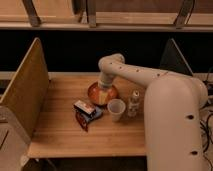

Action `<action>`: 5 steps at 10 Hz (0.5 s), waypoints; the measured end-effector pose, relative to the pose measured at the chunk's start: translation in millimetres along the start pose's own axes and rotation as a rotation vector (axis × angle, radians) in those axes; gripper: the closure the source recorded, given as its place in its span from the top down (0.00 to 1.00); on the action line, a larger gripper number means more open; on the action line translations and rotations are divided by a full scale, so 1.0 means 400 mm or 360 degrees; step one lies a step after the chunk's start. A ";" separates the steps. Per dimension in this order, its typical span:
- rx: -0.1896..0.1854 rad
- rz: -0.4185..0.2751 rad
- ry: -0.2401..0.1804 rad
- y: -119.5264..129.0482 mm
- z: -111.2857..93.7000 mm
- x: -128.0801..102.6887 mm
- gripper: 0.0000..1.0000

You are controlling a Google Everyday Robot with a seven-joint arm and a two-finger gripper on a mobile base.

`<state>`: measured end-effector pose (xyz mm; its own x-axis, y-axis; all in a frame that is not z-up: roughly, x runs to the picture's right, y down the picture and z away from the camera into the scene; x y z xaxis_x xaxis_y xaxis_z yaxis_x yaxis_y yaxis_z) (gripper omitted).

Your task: Knock the bottle over

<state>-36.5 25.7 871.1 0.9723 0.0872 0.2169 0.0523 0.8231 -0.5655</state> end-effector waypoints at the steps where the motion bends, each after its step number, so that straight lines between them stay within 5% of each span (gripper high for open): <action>1: 0.0047 -0.0102 0.0028 -0.005 -0.026 -0.050 0.80; 5: 0.0153 -0.0202 0.0086 0.059 -0.097 -0.130 0.80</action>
<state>-77.0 18.7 815.6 0.9702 -0.0490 0.2373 0.1560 0.8757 -0.4570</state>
